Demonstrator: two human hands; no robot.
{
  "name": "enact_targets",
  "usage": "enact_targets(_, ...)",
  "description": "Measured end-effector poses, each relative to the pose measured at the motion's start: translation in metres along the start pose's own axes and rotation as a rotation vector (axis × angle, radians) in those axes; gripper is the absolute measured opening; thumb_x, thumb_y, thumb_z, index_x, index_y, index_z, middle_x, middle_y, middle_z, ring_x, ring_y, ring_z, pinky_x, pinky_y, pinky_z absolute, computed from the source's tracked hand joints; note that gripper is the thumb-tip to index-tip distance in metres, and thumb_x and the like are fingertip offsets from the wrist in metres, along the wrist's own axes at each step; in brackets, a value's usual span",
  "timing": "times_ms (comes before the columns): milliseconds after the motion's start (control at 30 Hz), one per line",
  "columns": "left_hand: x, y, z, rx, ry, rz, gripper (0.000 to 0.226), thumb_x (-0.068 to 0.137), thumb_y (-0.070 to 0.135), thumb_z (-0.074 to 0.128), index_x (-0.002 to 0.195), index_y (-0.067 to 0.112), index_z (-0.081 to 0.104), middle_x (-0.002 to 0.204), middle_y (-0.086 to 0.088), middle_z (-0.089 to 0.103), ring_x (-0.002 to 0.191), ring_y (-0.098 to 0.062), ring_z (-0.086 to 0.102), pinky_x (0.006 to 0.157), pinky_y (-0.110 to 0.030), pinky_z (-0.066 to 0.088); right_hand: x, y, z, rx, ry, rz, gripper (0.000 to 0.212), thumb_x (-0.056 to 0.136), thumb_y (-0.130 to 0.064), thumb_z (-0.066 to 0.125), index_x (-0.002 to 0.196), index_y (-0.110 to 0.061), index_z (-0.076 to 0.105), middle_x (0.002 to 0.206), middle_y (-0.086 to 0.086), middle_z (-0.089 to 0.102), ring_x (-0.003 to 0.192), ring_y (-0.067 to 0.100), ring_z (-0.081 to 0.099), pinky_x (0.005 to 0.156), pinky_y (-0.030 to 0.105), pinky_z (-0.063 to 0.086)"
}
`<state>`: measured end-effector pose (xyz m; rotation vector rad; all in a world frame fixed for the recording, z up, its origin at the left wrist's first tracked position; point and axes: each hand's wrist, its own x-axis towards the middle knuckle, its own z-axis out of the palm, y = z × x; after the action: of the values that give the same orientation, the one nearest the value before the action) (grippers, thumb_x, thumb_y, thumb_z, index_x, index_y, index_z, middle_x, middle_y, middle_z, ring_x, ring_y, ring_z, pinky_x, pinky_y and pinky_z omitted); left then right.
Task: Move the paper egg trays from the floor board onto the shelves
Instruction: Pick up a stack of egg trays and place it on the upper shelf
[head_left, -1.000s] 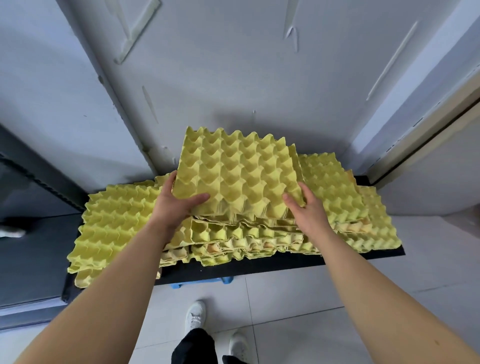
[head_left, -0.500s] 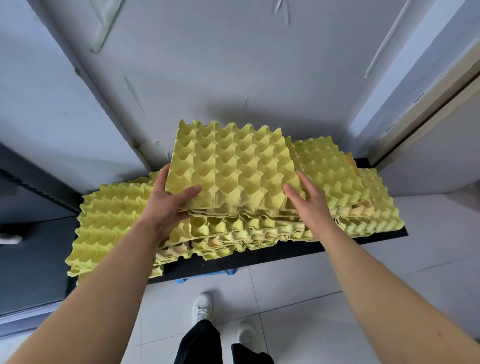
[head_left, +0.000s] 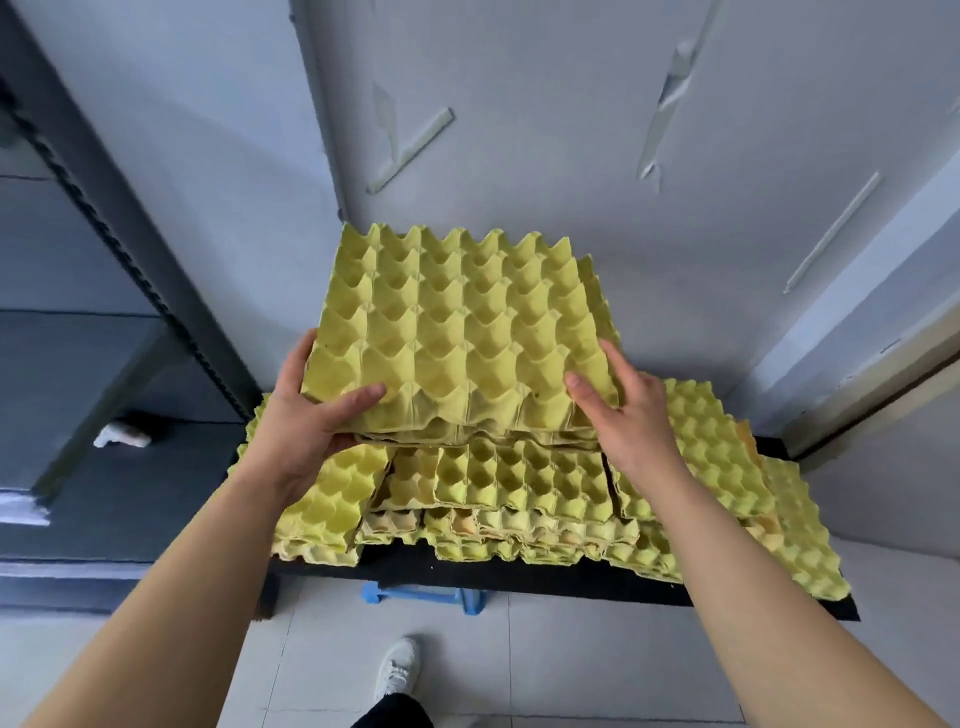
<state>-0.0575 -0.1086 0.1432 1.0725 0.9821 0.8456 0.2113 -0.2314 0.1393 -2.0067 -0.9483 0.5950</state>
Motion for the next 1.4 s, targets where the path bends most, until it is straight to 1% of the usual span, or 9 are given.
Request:
enact_targets(300, -0.096, 0.051, -0.106, -0.017, 0.260, 0.185, 0.092, 0.058, 0.027, 0.085, 0.137, 0.040, 0.040, 0.118, 0.006, 0.065, 0.100, -0.020, 0.068, 0.074, -0.041, 0.058, -0.041, -0.109, 0.053, -0.101, -0.202, -0.263, 0.076, 0.077, -0.074, 0.041, 0.144, -0.048, 0.021, 0.145, 0.009, 0.024, 0.136, 0.028, 0.027, 0.110, 0.045, 0.024)
enact_targets(467, -0.148, 0.078, -0.175, -0.049, 0.413, 0.259, 0.085, 0.055, 0.029, 0.086, 0.129, 0.042, 0.047, 0.109, 0.010, 0.067, 0.093, -0.018, 0.070, 0.071, -0.040, 0.058, -0.069, -0.171, 0.105, -0.158, -0.286, -0.405, 0.074, 0.077, -0.076, 0.040, 0.144, -0.047, 0.024, 0.135, 0.010, 0.035, 0.124, 0.023, 0.039, 0.102, 0.037, 0.031)
enact_targets(533, -0.169, 0.081, -0.208, -0.058, 0.459, 0.265, 0.091, 0.044, 0.037, 0.093, 0.124, 0.043, 0.050, 0.102, 0.014, 0.068, 0.086, -0.017, 0.071, 0.066, -0.038, 0.058, -0.083, -0.190, 0.135, -0.162, -0.330, -0.444, 0.075, 0.076, -0.079, 0.041, 0.143, -0.048, 0.026, 0.128, 0.011, 0.042, 0.112, 0.020, 0.046, 0.101, 0.037, 0.034)
enact_targets(633, -0.203, 0.079, -0.262, -0.074, 0.534, 0.237, 0.102, 0.035, 0.037, 0.096, 0.126, 0.042, 0.050, 0.111, 0.004, 0.066, 0.083, -0.021, 0.071, 0.064, -0.038, 0.058, -0.112, -0.213, 0.186, -0.167, -0.403, -0.486, 0.082, 0.070, -0.089, 0.037, 0.141, -0.050, 0.022, 0.107, 0.013, 0.054, 0.083, 0.017, 0.052, 0.096, 0.042, 0.045)
enact_targets(767, -0.252, 0.078, -0.337, -0.104, 0.612, 0.218, 0.109, 0.029, 0.041, 0.095, 0.127, 0.041, 0.050, 0.118, -0.003, 0.063, 0.083, -0.020, 0.071, 0.061, -0.033, 0.057, -0.168, -0.247, 0.252, -0.203, -0.482, -0.526, 0.076, 0.076, -0.080, 0.037, 0.143, -0.048, 0.023, 0.122, 0.005, 0.039, 0.107, 0.018, 0.048, 0.098, 0.039, 0.039)
enact_targets(967, -0.330, 0.082, -0.436, -0.147, 0.782, 0.214, 0.108, 0.030, 0.036, 0.095, 0.128, 0.038, 0.050, 0.114, -0.003, 0.065, 0.084, -0.021, 0.072, 0.060, -0.033, 0.057, -0.244, -0.303, 0.352, -0.183, -0.610, -0.611, 0.079, 0.074, -0.084, 0.034, 0.143, -0.046, 0.023, 0.107, 0.000, 0.036, 0.099, 0.015, 0.041, 0.099, 0.042, 0.040)
enact_targets(1133, -0.382, 0.094, -0.502, -0.141, 0.949, 0.250, 0.077, 0.059, 0.021, 0.082, 0.126, 0.041, 0.049, 0.116, -0.002, 0.062, 0.087, -0.020, 0.069, 0.057, -0.030, 0.057, -0.298, -0.362, 0.417, -0.169, -0.746, -0.656, 0.078, 0.073, -0.083, 0.037, 0.142, -0.050, 0.021, 0.124, 0.000, 0.034, 0.119, 0.024, 0.042, 0.100, 0.042, 0.039)
enact_targets(1300, -0.413, 0.123, -0.563, -0.138, 1.062, 0.328, 0.073, 0.051, 0.031, 0.091, 0.111, 0.051, 0.055, 0.114, 0.000, 0.064, 0.088, -0.021, 0.070, 0.063, -0.037, 0.058, -0.331, -0.428, 0.475, -0.116, -0.810, -0.760, 0.081, 0.069, -0.087, 0.035, 0.141, -0.051, 0.021, 0.123, 0.001, 0.036, 0.117, 0.024, 0.044, 0.101, 0.046, 0.041)
enact_targets(1400, -0.416, 0.148, -0.600, -0.136, 1.106, 0.389, 0.077, 0.058, 0.023, 0.081, 0.126, 0.041, 0.049, 0.116, -0.001, 0.064, 0.088, -0.021, 0.070, 0.060, -0.035, 0.058, -0.341, -0.473, 0.503, -0.102, -0.809, -0.828, 0.080, 0.071, -0.086, 0.034, 0.142, -0.050, 0.020, 0.125, 0.004, 0.037, 0.117, 0.025, 0.044, 0.101, 0.046, 0.041)
